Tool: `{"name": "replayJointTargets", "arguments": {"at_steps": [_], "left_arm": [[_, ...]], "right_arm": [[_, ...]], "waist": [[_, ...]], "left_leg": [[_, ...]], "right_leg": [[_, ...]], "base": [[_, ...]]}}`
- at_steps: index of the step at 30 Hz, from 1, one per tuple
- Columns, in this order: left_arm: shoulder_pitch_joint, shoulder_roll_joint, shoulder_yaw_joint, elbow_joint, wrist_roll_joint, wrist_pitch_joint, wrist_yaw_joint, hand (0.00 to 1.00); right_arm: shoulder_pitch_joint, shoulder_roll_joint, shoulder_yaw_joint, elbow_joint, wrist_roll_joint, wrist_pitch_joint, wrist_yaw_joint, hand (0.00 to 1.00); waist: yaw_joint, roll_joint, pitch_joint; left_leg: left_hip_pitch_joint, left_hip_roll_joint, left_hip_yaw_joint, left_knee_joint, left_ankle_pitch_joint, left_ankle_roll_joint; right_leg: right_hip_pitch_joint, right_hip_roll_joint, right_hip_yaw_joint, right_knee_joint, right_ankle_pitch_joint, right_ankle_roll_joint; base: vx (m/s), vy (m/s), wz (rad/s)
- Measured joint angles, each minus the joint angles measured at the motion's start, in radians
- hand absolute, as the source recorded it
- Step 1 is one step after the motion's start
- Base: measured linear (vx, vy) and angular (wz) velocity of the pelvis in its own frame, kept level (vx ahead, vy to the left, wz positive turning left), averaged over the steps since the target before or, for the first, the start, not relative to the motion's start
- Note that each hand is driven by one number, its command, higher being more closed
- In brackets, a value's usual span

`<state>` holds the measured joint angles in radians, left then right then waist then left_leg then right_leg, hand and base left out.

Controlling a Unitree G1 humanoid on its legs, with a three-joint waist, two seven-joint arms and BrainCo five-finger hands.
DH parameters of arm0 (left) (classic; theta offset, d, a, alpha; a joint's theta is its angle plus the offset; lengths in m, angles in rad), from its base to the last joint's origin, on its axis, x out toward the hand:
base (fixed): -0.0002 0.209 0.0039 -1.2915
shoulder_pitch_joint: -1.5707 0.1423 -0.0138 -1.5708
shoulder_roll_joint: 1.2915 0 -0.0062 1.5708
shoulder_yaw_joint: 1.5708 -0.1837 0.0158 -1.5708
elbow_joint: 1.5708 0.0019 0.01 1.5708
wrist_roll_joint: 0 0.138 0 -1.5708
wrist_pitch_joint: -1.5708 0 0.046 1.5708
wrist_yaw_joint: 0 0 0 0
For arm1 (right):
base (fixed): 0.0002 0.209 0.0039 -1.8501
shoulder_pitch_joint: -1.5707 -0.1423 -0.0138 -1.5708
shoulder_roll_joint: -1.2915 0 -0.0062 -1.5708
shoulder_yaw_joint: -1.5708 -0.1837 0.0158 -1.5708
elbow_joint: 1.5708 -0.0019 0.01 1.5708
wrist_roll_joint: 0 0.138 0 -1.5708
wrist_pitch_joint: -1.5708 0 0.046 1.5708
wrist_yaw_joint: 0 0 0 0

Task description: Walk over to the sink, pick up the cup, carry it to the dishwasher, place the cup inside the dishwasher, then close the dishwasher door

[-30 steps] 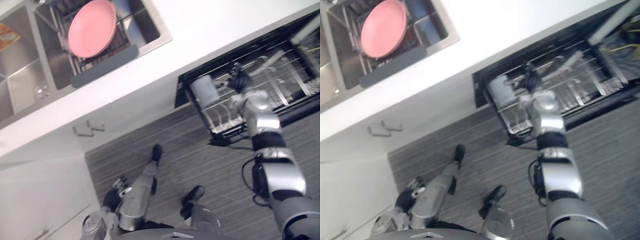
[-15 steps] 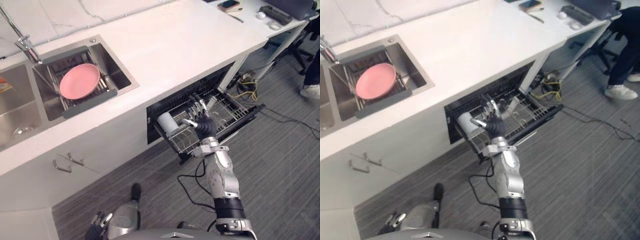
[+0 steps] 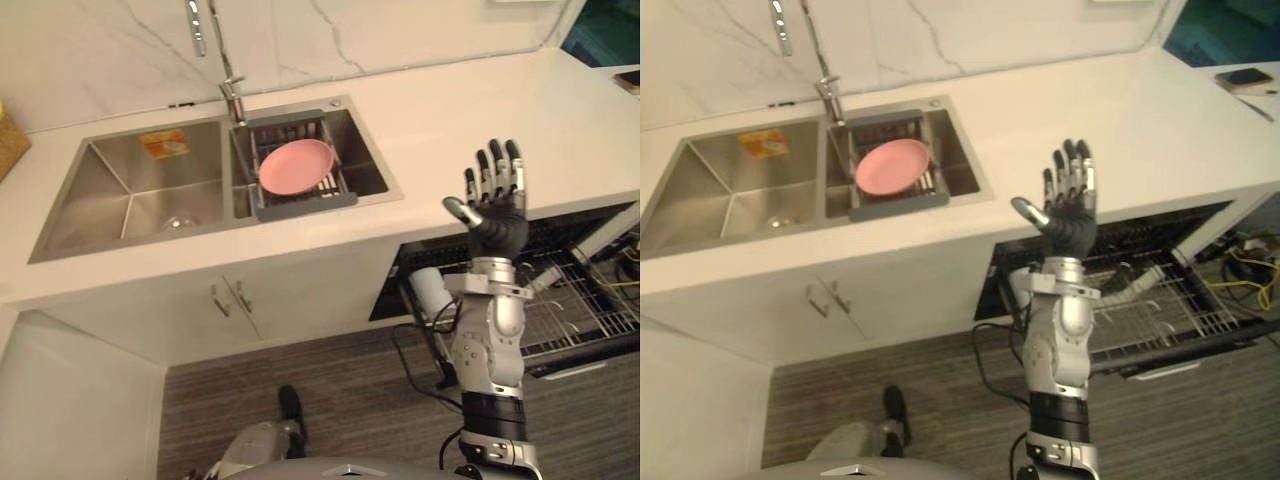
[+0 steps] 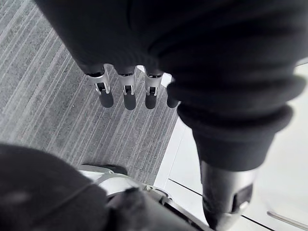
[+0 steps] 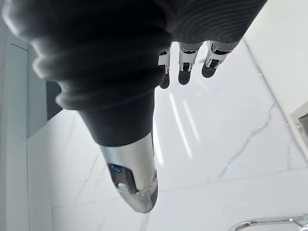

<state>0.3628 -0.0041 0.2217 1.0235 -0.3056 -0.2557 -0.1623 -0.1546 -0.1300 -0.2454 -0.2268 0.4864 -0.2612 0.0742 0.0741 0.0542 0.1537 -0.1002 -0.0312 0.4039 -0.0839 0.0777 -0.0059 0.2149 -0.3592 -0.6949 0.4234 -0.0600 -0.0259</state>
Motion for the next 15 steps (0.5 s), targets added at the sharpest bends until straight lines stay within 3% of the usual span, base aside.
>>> {"name": "replayJointTargets", "arguments": {"at_steps": [1,2,3,4,6,8,9,10,11,12,15], "left_arm": [[-0.041,0.046,-0.022,0.018,0.017,0.001,0.005,0.0],[-0.048,0.067,-0.031,0.012,0.026,-0.001,0.004,0.0],[-0.063,0.103,-0.052,0.013,0.054,0.008,0.007,0.0],[-0.082,0.124,-0.073,0.003,0.058,0.005,0.005,0.0],[-0.106,0.136,-0.091,0.001,0.077,0.003,-0.001,0.0],[-0.126,0.149,-0.138,-0.007,0.096,-0.01,-0.004,0.0],[-0.126,0.152,-0.15,-0.021,0.098,-0.03,-0.004,0.0],[-0.126,0.152,-0.15,-0.024,0.098,-0.031,-0.004,0.0],[-0.124,0.155,-0.151,-0.031,0.105,-0.037,-0.005,0.0],[-0.124,0.156,-0.15,-0.03,0.113,-0.04,-0.004,0.0],[-0.117,0.133,-0.155,-0.032,0.135,-0.049,-0.003,0.0]], "right_arm": [[0.023,0.01,-0.016,-0.045,0.0,-0.001,-0.015,0.0],[0.033,0.012,-0.024,-0.08,0.0,0.002,-0.027,0.0],[0.084,0.002,-0.048,-0.143,-0.001,-0.014,-0.041,0.0],[0.107,0.005,-0.054,-0.16,-0.004,-0.013,-0.066,0.0],[0.116,0.003,-0.05,-0.163,-0.021,-0.014,-0.087,0.0],[0.124,0.003,-0.049,-0.168,-0.046,-0.015,-0.104,0.0],[0.14,0.001,-0.052,-0.18,-0.055,-0.017,-0.11,0.0],[0.144,0.001,-0.052,-0.185,-0.056,-0.018,-0.111,0.0],[0.158,0.001,-0.053,-0.199,-0.062,-0.023,-0.117,0.0],[0.16,-0.001,-0.053,-0.199,-0.062,-0.023,-0.118,0.0],[0.153,-0.021,-0.064,-0.198,-0.065,-0.017,-0.129,0.0]], "waist": [[-0.039,-0.05,0.001],[-0.051,-0.051,0.004],[-0.074,-0.019,0.017],[-0.093,-0.071,0.011],[-0.095,-0.089,0.004],[-0.097,-0.09,-0.001],[-0.099,-0.093,-0.012],[-0.099,-0.094,-0.014],[-0.102,-0.104,-0.023],[-0.102,-0.108,-0.027],[-0.099,-0.064,-0.045]], "left_leg": [[-0.015,-0.013,-0.019,0.092,-0.121,-0.028],[-0.041,0.01,-0.059,0.248,-0.158,0.025],[-0.019,0.035,-0.163,0.252,-0.136,0.097],[0.028,0.011,-0.194,0.183,-0.103,0.069],[0.074,-0.011,-0.221,0.118,-0.079,0.075],[0.107,-0.026,-0.268,0.099,-0.078,0.074],[0.111,-0.039,-0.295,0.096,-0.08,0.076],[0.113,-0.043,-0.302,0.095,-0.08,0.076],[0.119,-0.06,-0.322,0.088,-0.08,0.076],[0.123,-0.066,-0.328,0.082,-0.08,0.076],[0.139,-0.05,-0.337,0.058,-0.08,0.068]], "right_leg": [[-0.121,-0.056,0.192,0.168,0.052,-0.019],[-0.168,-0.042,0.277,0.249,-0.016,0.05],[-0.187,0.051,0.343,0.264,-0.148,0.121],[-0.202,0.089,0.393,0.19,-0.213,0.136],[-0.22,0.135,0.41,0.044,-0.227,0.133],[-0.229,0.168,0.422,-0.086,-0.191,0.12],[-0.237,0.182,0.451,-0.163,-0.123,0.108],[-0.235,0.184,0.457,-0.176,-0.107,0.105],[-0.228,0.183,0.464,-0.226,-0.034,0.089],[-0.222,0.182,0.465,-0.245,-0.006,0.113],[-0.179,0.206,0.453,-0.321,0.017,0.114]], "base": [[0.11,0.131,0.9],[0.22,0.071,1.34],[0.27,-0.006,1.36],[0.24,-0.005,1.33],[0.14,-0.007,0.74],[0.19,-0.057,0.75],[0.2,-0.074,0.67],[0.16,-0.08,0.62],[0.12,-0.075,0.39],[0.15,-0.103,0.43],[0.15,-0.09,0.03]]}}
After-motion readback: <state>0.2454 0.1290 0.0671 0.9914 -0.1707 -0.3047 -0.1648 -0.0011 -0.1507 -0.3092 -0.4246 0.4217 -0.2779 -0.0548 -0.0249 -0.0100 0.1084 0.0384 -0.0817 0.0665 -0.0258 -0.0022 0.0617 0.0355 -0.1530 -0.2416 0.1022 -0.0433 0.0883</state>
